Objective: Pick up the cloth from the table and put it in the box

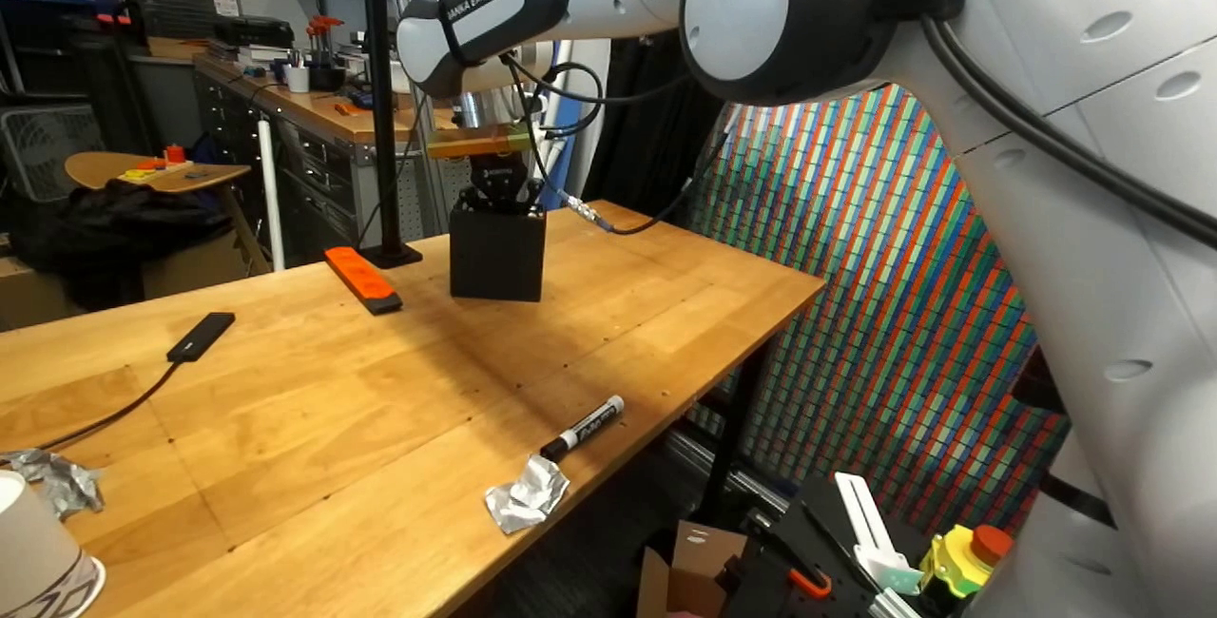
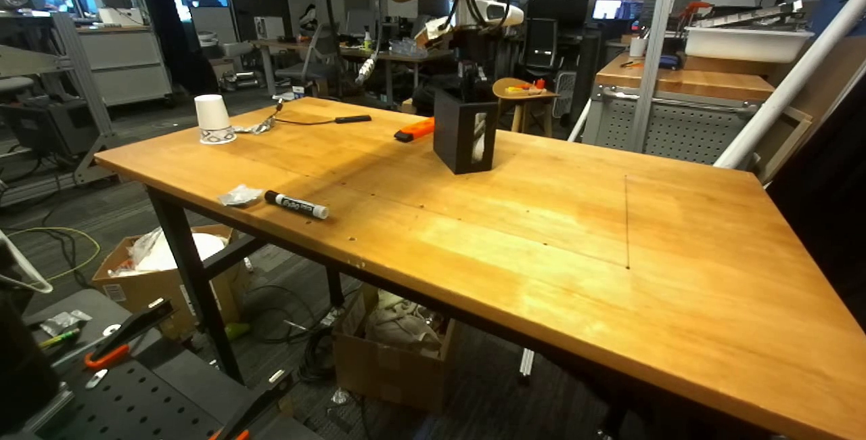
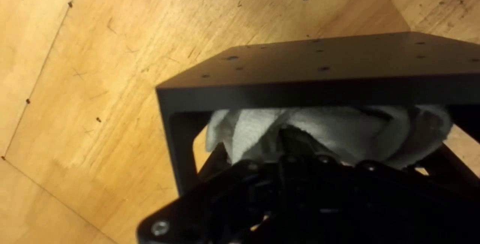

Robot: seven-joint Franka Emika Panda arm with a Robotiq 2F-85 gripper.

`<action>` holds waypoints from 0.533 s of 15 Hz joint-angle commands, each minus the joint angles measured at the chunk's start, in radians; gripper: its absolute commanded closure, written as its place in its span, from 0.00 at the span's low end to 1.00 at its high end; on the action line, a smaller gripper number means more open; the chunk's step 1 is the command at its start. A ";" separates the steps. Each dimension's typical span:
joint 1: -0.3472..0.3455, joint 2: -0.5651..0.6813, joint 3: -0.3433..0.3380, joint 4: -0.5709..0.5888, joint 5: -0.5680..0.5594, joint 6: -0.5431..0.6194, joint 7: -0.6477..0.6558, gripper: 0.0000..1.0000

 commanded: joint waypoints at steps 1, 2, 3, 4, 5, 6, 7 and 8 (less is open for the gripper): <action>0.008 -0.055 -0.022 0.030 -0.015 -0.021 0.024 0.97; 0.005 -0.065 -0.023 0.037 -0.014 -0.022 0.027 0.97; 0.004 -0.074 -0.026 0.045 -0.014 -0.023 0.032 0.96; 0.004 -0.086 -0.027 0.044 -0.014 -0.022 0.040 0.96; 0.000 -0.092 -0.028 0.052 -0.011 -0.026 0.045 0.96; -0.001 -0.098 -0.028 0.055 -0.011 -0.025 0.054 0.97; -0.001 -0.105 -0.029 0.053 -0.011 -0.020 0.067 0.96; -0.005 -0.105 -0.027 0.062 -0.006 -0.023 0.073 0.97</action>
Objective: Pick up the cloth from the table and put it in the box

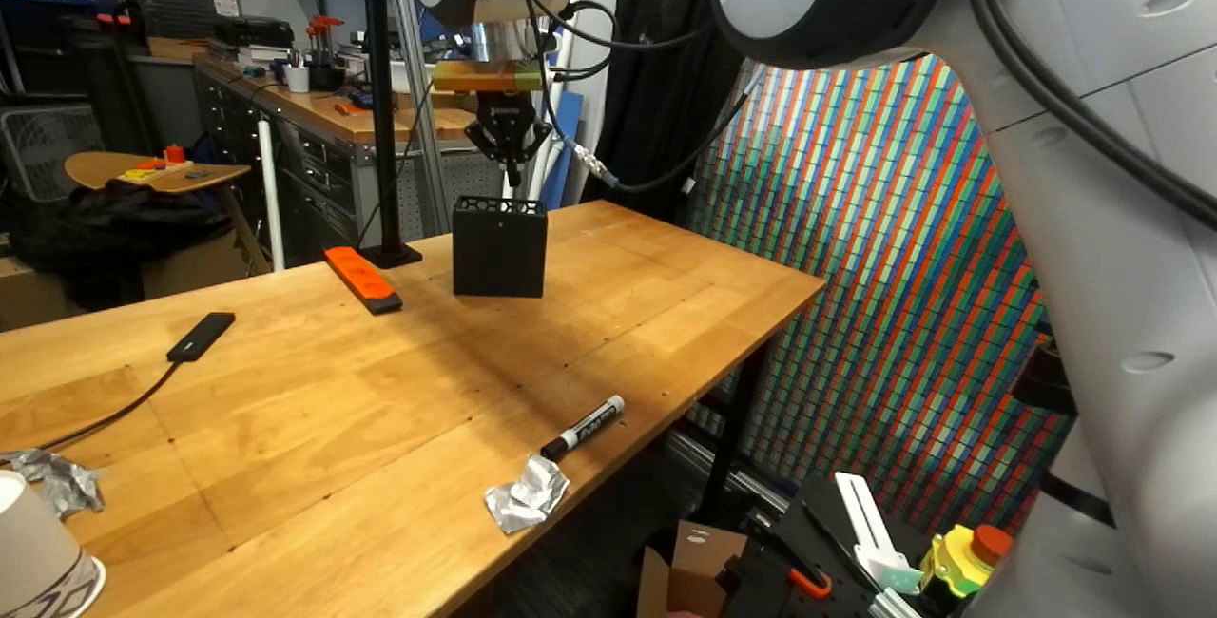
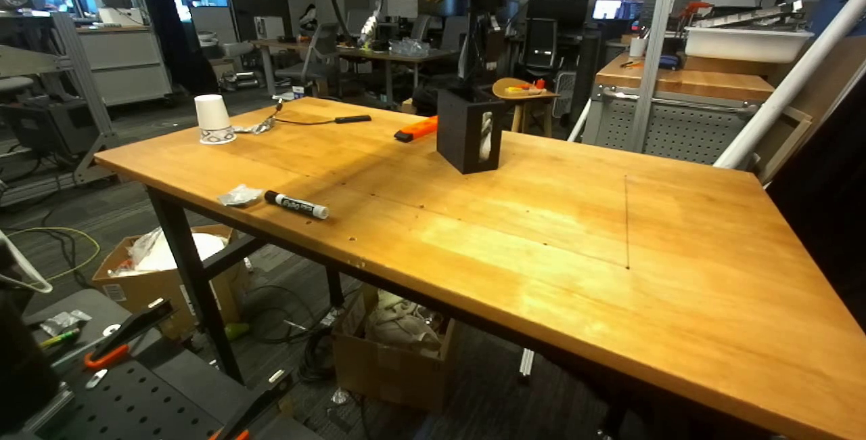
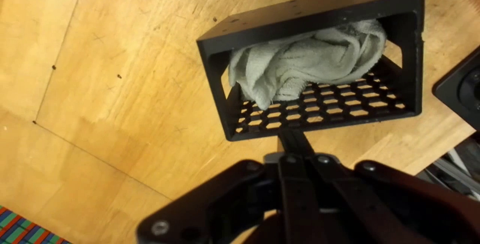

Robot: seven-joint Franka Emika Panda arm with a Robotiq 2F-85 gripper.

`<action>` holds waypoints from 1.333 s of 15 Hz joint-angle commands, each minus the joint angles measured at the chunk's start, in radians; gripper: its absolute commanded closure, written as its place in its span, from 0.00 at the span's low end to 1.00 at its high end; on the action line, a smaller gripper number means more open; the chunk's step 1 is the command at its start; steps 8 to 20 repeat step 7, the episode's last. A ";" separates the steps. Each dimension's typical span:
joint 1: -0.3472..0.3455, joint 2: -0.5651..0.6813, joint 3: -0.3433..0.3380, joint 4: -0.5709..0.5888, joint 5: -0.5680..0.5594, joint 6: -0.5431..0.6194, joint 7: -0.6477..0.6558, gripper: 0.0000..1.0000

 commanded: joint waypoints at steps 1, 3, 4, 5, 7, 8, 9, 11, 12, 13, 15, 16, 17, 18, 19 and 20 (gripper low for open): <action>0.004 -0.023 -0.010 0.010 -0.003 -0.009 0.044 0.96; -0.002 -0.012 -0.001 0.002 0.000 0.000 0.025 0.96; -0.002 -0.013 -0.001 0.002 0.000 0.001 0.032 0.90; -0.002 -0.013 -0.001 0.002 0.000 0.001 0.036 0.87; -0.002 -0.013 -0.001 0.002 0.000 0.001 0.039 0.88; -0.002 -0.013 -0.001 0.002 0.000 0.001 0.039 0.88; -0.002 -0.013 -0.001 0.002 0.000 0.001 0.039 0.88; -0.002 -0.013 -0.001 0.002 0.000 0.001 0.039 0.88; -0.002 -0.013 -0.001 0.002 0.000 0.001 0.039 0.88; -0.002 -0.013 -0.001 0.002 0.000 0.001 0.039 0.88; -0.002 -0.013 -0.001 0.002 0.000 0.001 0.039 0.88; -0.002 -0.013 -0.001 0.002 0.000 0.001 0.039 0.88; -0.002 -0.013 -0.001 0.002 0.000 0.001 0.039 0.88; -0.002 -0.013 -0.001 0.002 0.000 0.001 0.039 0.88; -0.002 -0.013 -0.001 0.002 0.000 0.001 0.039 0.88; -0.002 -0.013 -0.001 0.002 0.000 0.001 0.039 0.88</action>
